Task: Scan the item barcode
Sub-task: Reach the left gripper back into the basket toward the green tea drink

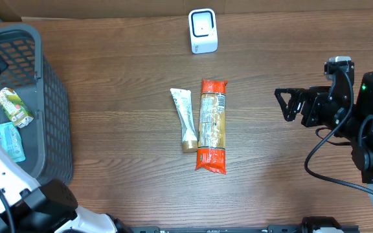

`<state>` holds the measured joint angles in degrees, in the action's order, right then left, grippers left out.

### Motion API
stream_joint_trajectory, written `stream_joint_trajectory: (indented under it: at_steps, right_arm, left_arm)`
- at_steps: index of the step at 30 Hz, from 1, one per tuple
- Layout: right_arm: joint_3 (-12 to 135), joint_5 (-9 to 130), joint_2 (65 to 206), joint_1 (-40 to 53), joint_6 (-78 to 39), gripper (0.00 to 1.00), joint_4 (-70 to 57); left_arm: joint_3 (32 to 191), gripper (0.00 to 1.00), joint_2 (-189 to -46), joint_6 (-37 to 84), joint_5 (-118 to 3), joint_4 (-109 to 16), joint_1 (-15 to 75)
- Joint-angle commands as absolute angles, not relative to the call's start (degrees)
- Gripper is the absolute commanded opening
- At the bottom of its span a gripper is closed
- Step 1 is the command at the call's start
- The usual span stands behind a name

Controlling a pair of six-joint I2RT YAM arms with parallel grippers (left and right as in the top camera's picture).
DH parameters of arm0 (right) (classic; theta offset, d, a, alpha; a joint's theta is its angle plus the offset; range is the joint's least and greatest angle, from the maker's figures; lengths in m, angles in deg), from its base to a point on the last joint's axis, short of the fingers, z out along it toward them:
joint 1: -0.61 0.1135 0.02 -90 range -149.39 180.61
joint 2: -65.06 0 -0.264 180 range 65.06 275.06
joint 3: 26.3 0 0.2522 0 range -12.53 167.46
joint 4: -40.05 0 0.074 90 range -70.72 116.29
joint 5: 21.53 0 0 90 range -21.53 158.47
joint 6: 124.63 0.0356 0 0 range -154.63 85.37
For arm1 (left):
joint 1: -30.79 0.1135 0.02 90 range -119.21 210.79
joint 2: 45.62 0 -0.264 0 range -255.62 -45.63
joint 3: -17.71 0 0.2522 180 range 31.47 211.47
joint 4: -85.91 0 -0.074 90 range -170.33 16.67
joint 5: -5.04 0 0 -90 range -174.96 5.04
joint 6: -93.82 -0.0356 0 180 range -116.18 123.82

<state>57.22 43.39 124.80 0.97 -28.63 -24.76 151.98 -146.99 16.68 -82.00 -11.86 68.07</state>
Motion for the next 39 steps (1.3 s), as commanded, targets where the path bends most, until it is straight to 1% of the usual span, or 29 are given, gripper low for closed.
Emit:
stream_joint_trajectory:
  at_steps: [1, 7, 9, 11, 17, 23, 30, 34, 35, 36, 37, 39]
  right_arm:
    - [59.0, 43.3, 124.6, 0.7, -28.5, 1.0, -24.5]
    - [59.0, 43.3, 124.6, 0.6, -28.5, 1.0, -24.5]
    - [59.0, 43.3, 124.6, 0.7, -28.5, 1.0, -24.5]
    - [59.0, 43.3, 124.6, 0.6, -28.5, 1.0, -24.5]
    - [59.0, 43.3, 124.6, 0.6, -28.5, 1.0, -24.5]
    - [59.0, 43.3, 124.6, 0.7, -28.5, 1.0, -24.5]
    - [59.0, 43.3, 124.6, 0.6, -28.5, 1.0, -24.5]
    - [59.0, 43.3, 124.6, 0.6, -28.5, 1.0, -24.5]
    - [59.0, 43.3, 124.6, 0.6, -28.5, 1.0, -24.5]
    - [59.0, 43.3, 124.6, 0.6, -28.5, 1.0, -24.5]
    - [59.0, 43.3, 124.6, 0.6, -28.5, 1.0, -24.5]
    - [59.0, 43.3, 124.6, 0.6, -28.5, 1.0, -24.5]
  left_arm:
    - [144.3, 0.89, -146.8, 13.0, -88.7, -18.3, 68.4]
    - [129.3, 0.91, -146.9, 4.8, -88.6, -33.1, 68.8]
    - [124.1, 0.94, -147.3, 2.5, -88.6, -38.0, 69.1]
    - [121.5, 0.96, -147.9, 2.5, -89.2, -40.2, 69.2]
    - [119.4, 0.98, -153.0, 2.5, -90.3, -42.9, 70.9]
    - [119.4, 0.98, -159.0, 2.5, -91.6, -44.8, 72.8]
    - [119.4, 0.97, -166.1, 2.0, -91.5, -48.1, 73.2]
    - [119.4, 0.94, -168.9, 0.5, -91.6, -49.2, 73.2]
    - [119.4, 0.91, -169.1, 0.0, -91.6, -49.3, 73.2]
    - [119.4, 0.85, -169.4, -0.3, -91.6, -49.3, 73.2]
    - [119.4, 0.75, -169.4, -0.3, -91.6, -49.3, 73.2]
    - [119.5, 0.33, -169.3, -0.3, -91.6, -49.3, 73.2]
